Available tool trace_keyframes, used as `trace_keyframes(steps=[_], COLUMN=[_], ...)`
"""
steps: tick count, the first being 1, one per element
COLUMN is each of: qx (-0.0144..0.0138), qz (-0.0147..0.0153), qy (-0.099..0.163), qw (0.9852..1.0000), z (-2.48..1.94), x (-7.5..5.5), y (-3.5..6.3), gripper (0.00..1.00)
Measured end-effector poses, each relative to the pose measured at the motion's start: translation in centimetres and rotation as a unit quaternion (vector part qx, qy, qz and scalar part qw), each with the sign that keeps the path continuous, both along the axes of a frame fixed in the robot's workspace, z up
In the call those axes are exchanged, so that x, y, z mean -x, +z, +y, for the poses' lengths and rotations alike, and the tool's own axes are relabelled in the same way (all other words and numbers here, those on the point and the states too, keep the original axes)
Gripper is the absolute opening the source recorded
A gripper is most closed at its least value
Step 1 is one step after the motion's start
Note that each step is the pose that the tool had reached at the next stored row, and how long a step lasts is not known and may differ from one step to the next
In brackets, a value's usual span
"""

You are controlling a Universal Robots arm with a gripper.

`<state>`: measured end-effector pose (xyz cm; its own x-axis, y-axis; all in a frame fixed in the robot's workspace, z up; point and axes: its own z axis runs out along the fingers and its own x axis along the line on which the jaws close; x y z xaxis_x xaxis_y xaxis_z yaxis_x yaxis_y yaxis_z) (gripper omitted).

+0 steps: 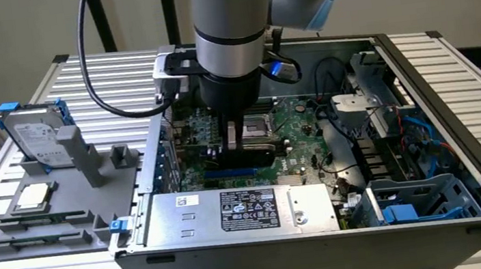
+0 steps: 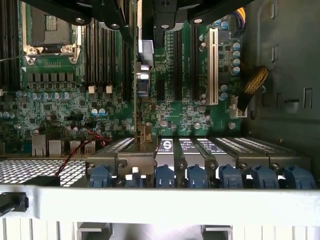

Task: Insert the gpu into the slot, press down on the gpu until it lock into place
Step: 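Insert the gpu into the slot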

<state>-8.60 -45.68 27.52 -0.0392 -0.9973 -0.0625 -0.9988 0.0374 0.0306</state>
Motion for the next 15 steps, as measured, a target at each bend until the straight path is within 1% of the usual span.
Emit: trace_keyframes(steps=[9, 15], qx=[0.0002, 0.0002], qz=[0.0003, 0.0016], qy=[0.0, 0.0], qw=[1.0, 1.0], z=[0.1, 0.12], x=[0.16, 0.25], y=[-0.62, -0.8], gripper=[0.26, 0.26])
